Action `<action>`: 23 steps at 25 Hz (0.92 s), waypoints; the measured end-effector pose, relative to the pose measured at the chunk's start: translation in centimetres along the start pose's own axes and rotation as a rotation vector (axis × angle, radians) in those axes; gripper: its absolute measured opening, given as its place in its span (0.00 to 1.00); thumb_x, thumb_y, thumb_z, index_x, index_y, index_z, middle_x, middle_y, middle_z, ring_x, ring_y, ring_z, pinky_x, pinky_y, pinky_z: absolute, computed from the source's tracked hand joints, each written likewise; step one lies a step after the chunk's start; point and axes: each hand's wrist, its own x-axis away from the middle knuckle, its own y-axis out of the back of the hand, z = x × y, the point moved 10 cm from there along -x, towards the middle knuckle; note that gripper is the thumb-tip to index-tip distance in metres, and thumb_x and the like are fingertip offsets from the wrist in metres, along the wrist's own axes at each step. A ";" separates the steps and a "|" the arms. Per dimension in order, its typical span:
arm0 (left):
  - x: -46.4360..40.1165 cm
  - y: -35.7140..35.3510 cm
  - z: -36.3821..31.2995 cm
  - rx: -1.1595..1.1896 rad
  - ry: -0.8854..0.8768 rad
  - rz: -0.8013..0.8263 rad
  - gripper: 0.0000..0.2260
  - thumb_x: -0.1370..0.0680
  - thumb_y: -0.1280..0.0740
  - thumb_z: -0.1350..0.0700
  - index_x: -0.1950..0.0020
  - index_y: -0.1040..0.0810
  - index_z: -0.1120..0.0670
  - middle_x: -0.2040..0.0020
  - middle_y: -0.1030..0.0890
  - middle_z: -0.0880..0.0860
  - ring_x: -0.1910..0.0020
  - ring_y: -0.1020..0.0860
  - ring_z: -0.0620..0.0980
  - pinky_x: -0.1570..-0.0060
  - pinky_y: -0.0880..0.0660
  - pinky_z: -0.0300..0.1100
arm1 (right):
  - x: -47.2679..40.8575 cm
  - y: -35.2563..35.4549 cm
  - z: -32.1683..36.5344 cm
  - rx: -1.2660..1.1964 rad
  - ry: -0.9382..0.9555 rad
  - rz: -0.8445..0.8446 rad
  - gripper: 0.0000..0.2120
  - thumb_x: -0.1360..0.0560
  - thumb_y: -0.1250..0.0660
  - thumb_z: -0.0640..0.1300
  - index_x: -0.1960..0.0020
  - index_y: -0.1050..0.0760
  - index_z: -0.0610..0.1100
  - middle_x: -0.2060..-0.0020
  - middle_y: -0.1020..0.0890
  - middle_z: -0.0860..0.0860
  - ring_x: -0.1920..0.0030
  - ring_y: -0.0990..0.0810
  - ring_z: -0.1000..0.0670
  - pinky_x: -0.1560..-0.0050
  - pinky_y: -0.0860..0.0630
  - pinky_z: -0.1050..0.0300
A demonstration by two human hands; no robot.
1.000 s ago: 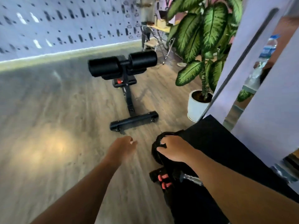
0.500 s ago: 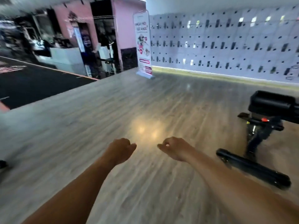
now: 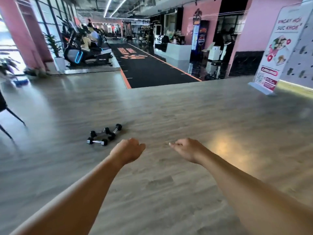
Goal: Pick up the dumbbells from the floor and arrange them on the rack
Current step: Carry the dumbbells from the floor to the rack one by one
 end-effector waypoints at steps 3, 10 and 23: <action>-3.6 2.3 8.9 -0.029 0.153 0.000 0.13 0.16 0.47 0.61 0.37 0.26 0.56 0.45 0.20 0.60 0.47 0.19 0.63 0.57 0.22 0.52 | -8.8 -3.7 5.4 0.028 0.089 0.079 0.26 0.20 0.40 0.67 0.41 0.16 0.49 0.38 0.16 0.45 0.37 0.20 0.43 0.48 0.28 0.56; -16.5 10.8 22.4 -0.100 0.387 -0.060 0.19 0.19 0.43 0.39 0.64 0.29 0.49 0.64 0.25 0.51 0.61 0.25 0.55 0.59 0.28 0.45 | -30.5 -7.1 17.7 0.039 0.257 0.174 0.26 0.20 0.40 0.66 0.42 0.17 0.47 0.43 0.15 0.45 0.40 0.19 0.43 0.43 0.24 0.54; -41.7 19.6 51.3 0.049 0.517 -0.126 0.20 0.20 0.40 0.42 0.65 0.28 0.55 0.53 0.18 0.62 0.53 0.22 0.62 0.58 0.30 0.46 | -66.2 -18.2 38.6 0.078 0.300 0.268 0.24 0.21 0.39 0.67 0.46 0.16 0.48 0.47 0.14 0.48 0.44 0.19 0.45 0.44 0.24 0.54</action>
